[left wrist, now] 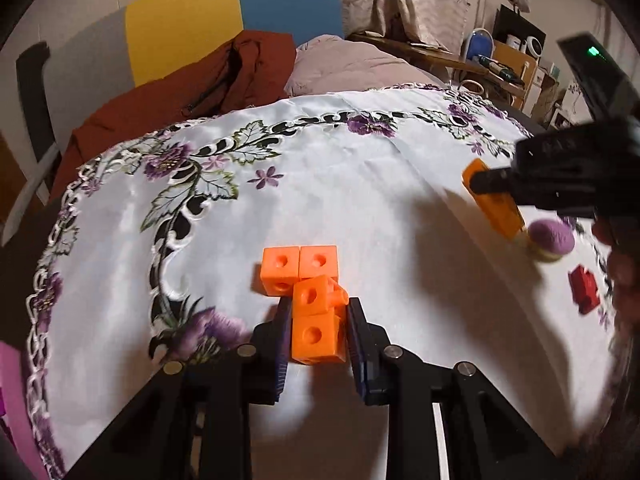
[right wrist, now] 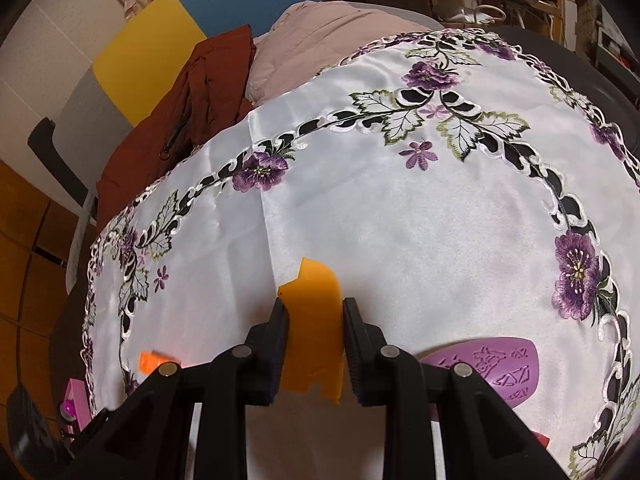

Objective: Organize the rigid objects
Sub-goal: 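Lift the orange cube blocks with the left gripper and carry them over the tray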

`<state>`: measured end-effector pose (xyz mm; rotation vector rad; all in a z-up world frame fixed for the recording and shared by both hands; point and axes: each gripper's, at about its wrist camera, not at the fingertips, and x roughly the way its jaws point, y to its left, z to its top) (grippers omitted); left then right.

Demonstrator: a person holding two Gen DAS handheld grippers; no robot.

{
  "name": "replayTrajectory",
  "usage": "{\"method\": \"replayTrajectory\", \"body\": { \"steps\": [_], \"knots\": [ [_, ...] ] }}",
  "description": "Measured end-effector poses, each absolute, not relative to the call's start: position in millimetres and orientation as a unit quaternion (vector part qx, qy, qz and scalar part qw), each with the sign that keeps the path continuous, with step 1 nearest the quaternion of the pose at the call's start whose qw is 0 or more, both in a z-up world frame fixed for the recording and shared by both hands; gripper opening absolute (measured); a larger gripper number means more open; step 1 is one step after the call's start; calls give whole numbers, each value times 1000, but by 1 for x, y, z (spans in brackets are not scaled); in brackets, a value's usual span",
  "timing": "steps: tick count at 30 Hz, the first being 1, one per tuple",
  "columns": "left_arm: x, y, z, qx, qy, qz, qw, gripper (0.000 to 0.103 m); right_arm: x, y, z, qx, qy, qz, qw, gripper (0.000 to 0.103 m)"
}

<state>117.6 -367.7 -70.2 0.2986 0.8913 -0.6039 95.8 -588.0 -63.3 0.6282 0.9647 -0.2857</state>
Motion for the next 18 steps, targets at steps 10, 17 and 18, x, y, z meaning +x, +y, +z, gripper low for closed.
{"method": "replayTrajectory", "body": {
  "steps": [10, 17, 18],
  "knots": [
    [138, -381, -74, 138, 428, -267, 852, 59, 97, -586, -65, 281, 464, -137, 829, 26],
    [128, -362, -70, 123, 429, -286, 848, 41, 99, -584, -66, 270, 469, -138, 830, 26],
    [127, -356, -69, 108, 432, -285, 848, 41, 99, -583, -65, 268, 469, -138, 830, 26]
  ]
}}
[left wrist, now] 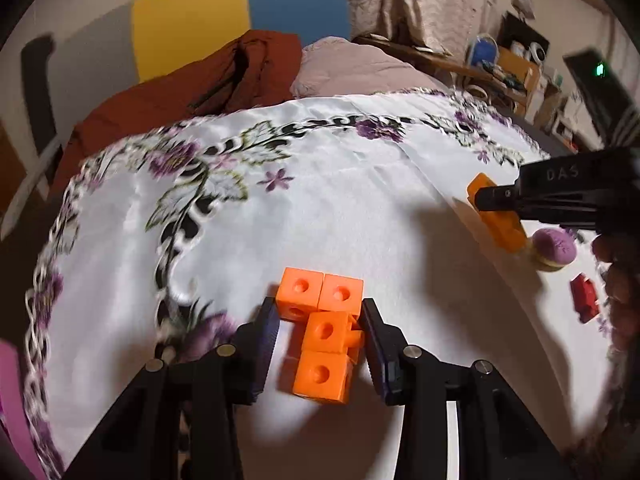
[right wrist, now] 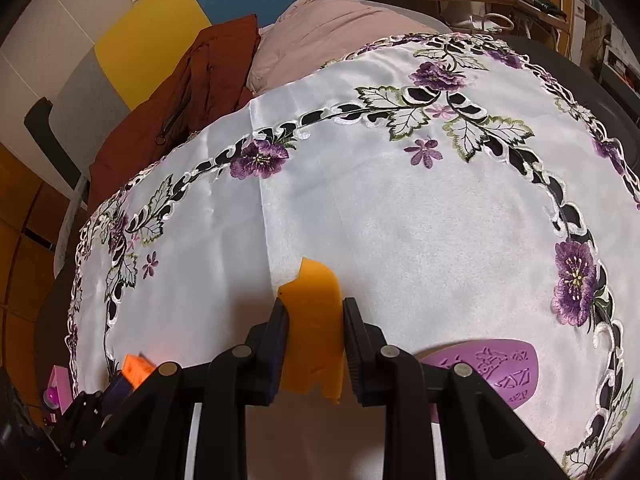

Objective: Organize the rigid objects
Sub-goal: 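Lift the orange cube blocks with the left gripper and carry them over the tray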

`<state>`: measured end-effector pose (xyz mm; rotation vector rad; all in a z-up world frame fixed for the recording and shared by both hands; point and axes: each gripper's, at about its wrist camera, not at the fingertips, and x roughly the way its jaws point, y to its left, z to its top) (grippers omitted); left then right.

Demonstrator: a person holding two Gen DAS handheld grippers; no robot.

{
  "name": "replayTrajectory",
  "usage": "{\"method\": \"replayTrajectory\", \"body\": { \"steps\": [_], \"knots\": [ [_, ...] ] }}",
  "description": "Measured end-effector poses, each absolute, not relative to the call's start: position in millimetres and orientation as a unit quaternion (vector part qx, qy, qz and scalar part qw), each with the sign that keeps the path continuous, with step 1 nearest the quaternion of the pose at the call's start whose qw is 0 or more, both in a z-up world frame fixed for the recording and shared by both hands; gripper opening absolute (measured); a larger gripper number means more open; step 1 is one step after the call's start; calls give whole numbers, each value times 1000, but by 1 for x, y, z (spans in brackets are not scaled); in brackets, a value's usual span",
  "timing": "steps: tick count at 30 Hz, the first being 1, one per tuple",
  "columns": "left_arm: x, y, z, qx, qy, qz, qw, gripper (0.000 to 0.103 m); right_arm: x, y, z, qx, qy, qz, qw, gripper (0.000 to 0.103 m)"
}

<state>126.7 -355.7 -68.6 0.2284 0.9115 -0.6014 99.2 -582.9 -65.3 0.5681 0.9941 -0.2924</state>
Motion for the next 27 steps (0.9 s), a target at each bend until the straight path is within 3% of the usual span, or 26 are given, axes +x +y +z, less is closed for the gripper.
{"method": "replayTrajectory", "body": {
  "steps": [6, 27],
  "knots": [
    [109, -320, -55, 42, 440, -292, 848, 41, 100, -578, -62, 255, 467, -134, 836, 26],
    [18, -165, -19, -38, 392, -259, 882, 41, 103, -528, -42, 147, 447, -100, 877, 26]
  ]
}}
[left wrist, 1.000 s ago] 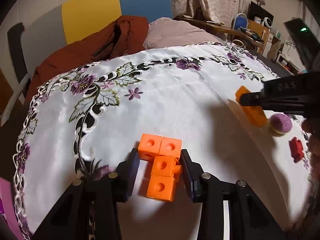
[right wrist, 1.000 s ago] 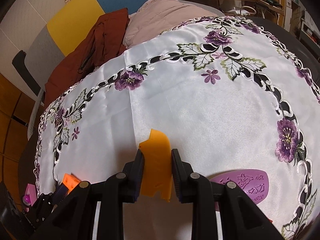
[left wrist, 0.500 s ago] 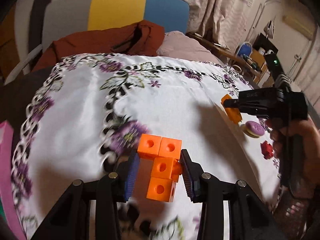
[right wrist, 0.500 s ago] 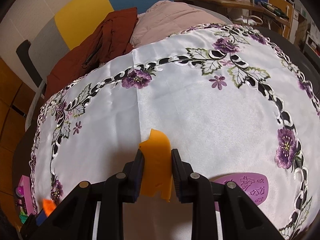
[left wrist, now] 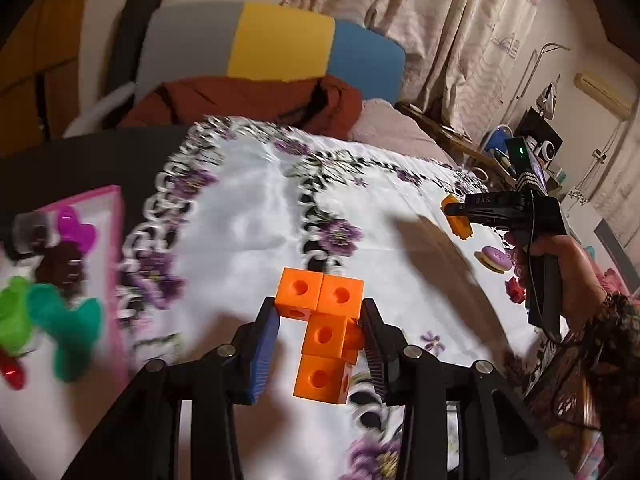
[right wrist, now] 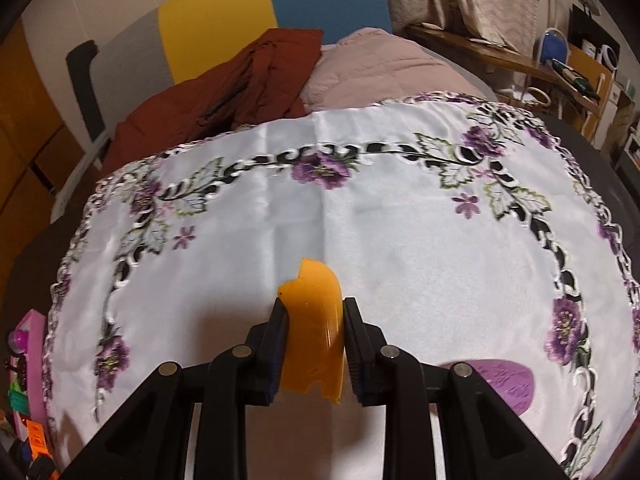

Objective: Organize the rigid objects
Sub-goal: 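Lift the orange cube blocks with the left gripper and carry them over the tray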

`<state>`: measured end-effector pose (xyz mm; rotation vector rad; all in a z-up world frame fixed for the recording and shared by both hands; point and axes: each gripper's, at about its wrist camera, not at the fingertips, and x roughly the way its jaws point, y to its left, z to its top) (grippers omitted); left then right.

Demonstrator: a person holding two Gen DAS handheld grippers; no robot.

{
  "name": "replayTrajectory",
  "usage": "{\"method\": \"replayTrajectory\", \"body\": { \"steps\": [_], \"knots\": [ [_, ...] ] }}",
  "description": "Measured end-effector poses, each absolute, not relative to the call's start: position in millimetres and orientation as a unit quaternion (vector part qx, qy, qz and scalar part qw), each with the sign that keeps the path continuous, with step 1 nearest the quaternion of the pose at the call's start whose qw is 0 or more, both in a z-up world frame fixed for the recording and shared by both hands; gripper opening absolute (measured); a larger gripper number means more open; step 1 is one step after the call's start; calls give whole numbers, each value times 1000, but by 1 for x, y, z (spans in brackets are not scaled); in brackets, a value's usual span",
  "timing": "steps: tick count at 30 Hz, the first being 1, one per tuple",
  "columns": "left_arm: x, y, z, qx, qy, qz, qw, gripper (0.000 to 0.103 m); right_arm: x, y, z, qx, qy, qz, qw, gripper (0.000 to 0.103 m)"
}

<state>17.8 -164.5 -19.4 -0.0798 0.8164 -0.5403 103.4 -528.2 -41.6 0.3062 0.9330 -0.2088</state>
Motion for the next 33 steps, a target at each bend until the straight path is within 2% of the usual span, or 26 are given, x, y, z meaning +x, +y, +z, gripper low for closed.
{"method": "replayTrajectory", "body": {
  "steps": [9, 17, 27, 33],
  "knots": [
    [2, -94, -16, -66, 384, -211, 897, 41, 105, -506, -39, 94, 444, -92, 886, 26],
    [-5, -38, -12, -82, 381, -156, 908, 41, 103, -503, -38, 97, 441, -93, 887, 26],
    [-5, 17, -43, -106, 425, -91, 895, 42, 97, -476, -27, 109, 415, -68, 901, 26],
    [-3, 28, -48, -116, 425, -81, 894, 42, 96, -458, -28, 99, 418, -53, 901, 26]
  ]
}}
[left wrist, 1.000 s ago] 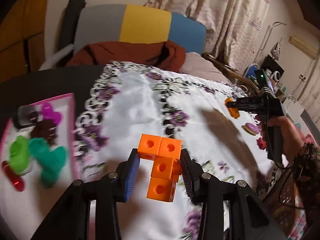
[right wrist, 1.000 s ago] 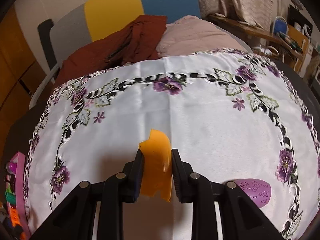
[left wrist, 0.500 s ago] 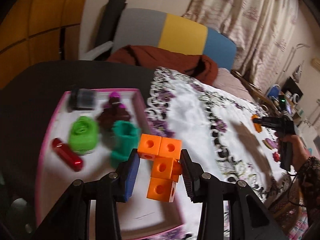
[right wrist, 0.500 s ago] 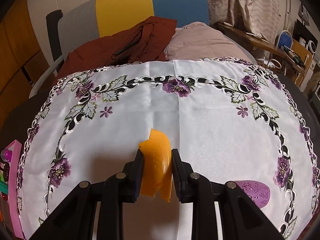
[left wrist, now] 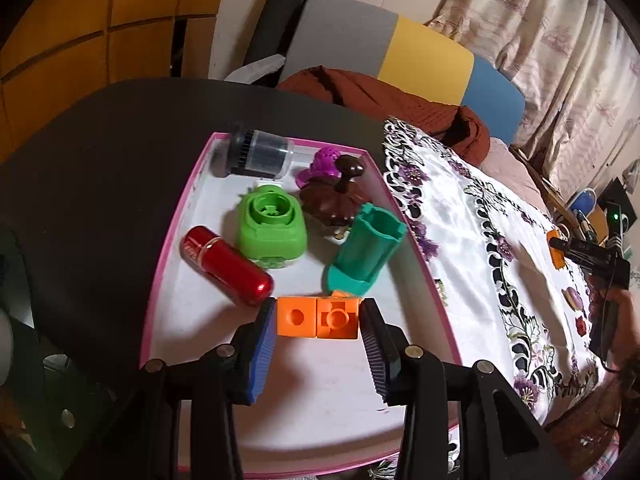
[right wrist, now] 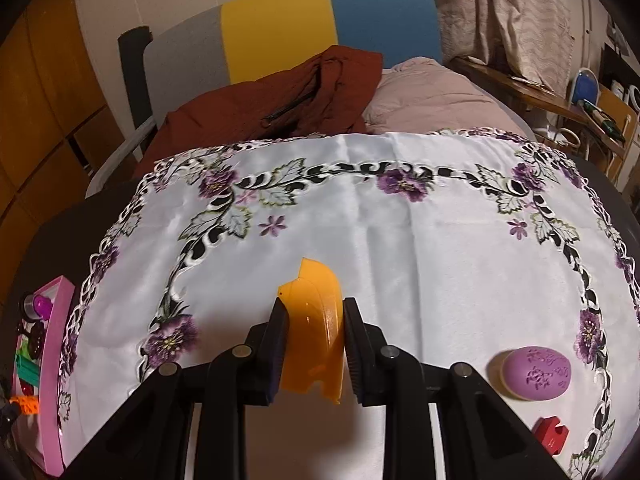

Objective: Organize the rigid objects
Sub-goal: 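Lower the orange cube blocks into the tray and open the left gripper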

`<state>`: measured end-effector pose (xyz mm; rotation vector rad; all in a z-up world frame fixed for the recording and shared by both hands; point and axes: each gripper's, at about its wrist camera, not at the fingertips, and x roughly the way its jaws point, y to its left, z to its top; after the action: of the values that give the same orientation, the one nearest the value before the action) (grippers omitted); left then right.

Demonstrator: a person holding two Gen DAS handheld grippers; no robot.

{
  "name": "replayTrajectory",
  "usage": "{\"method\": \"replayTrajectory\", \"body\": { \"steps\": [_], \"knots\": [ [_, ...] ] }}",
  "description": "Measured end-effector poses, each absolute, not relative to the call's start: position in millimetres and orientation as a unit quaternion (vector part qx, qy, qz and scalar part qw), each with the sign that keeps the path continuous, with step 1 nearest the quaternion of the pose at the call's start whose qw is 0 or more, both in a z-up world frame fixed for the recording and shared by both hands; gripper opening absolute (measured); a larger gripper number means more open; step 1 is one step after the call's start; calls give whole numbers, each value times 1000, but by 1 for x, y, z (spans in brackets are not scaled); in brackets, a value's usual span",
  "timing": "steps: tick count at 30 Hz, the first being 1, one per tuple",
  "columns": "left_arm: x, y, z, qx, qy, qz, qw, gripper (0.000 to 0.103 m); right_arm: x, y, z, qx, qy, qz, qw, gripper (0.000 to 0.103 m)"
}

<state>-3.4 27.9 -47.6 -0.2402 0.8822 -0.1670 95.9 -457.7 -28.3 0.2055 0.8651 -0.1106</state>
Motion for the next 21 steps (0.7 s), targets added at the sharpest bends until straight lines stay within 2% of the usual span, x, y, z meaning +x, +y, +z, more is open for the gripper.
{"method": "replayTrajectory", "body": {
  "steps": [4, 6, 10, 12, 13, 21],
  "knots": [
    [-6, 38, -51, -119, 430, -68, 893, 44, 94, -453, -27, 108, 416, -48, 902, 26],
    [-9, 43, -52, -127, 429, -70, 891, 57, 92, -449, -26, 109, 412, -46, 903, 26],
    [-17, 50, -50, -125, 419, -58, 897, 66, 90, -437, -24, 106, 409, -32, 906, 26],
    [-19, 51, -50, -128, 417, -59, 898, 77, 89, -429, -23, 102, 409, -24, 907, 26],
    [-20, 51, -50, -129, 416, -56, 898, 80, 88, -425, -23, 101, 409, -18, 907, 26],
    [-25, 42, -49, -114, 411, -68, 902, 88, 77, -387, -20, 104, 405, 28, 908, 26]
  ]
}}
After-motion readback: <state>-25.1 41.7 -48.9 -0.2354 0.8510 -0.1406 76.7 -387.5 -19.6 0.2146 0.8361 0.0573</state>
